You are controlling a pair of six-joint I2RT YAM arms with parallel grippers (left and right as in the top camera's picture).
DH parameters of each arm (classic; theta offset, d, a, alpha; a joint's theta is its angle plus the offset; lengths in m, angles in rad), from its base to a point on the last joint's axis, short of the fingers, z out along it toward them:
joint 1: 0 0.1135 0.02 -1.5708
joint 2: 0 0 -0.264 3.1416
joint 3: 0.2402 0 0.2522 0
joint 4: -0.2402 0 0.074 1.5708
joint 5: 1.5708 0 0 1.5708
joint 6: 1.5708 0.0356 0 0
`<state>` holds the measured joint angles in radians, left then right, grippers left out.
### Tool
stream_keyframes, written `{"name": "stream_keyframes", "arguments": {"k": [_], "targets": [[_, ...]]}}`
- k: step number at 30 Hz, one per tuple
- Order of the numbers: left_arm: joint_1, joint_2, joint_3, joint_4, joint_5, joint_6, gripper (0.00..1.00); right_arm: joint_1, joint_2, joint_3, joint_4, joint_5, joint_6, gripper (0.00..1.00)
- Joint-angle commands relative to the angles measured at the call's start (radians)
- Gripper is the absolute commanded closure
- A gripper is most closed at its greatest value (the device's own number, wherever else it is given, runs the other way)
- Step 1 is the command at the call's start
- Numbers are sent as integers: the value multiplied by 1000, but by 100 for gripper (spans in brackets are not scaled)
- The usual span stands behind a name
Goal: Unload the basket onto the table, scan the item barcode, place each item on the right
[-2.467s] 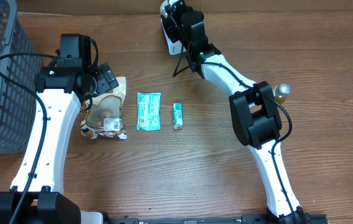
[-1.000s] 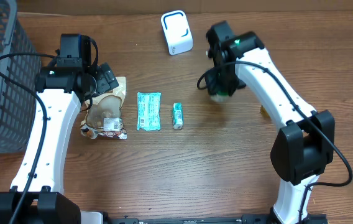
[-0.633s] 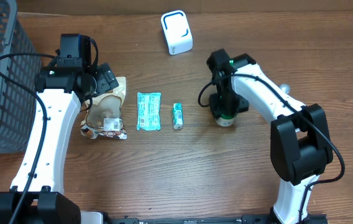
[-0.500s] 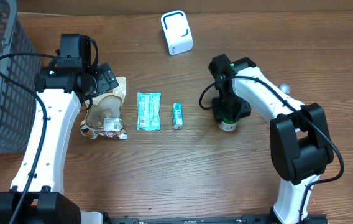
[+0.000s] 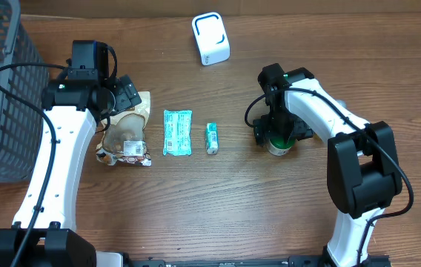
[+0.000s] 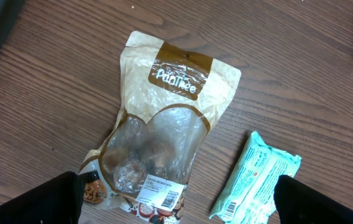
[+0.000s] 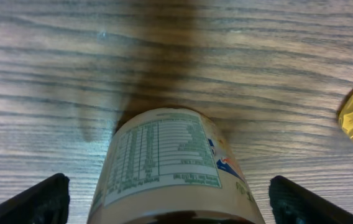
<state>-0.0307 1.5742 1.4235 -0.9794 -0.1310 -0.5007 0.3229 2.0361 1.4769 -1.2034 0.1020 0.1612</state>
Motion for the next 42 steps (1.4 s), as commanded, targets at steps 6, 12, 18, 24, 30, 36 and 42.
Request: {"name": "stream_keyframes", "arguments": {"k": [6,12,18,24,30,36,42], "targets": [[3,3,10,0,1,7,1,-5,-5,-11,2,90,79,0],[3,3,10,0,1,7,0,-5,-21,43,-14,118,74,0],[3,3,10,0,1,7,1,-5,-40,150,-13,117,74,0],[3,3,10,0,1,7,0,-4,-41,182,58,22,75,0],[3,3,10,0,1,7,0,-3,-39,179,138,-251,76,0],[3,3,10,0,1,7,0,-2,-37,179,168,-295,146,2],[3,3,10,0,1,7,0,16,-31,156,182,-294,236,13]]}}
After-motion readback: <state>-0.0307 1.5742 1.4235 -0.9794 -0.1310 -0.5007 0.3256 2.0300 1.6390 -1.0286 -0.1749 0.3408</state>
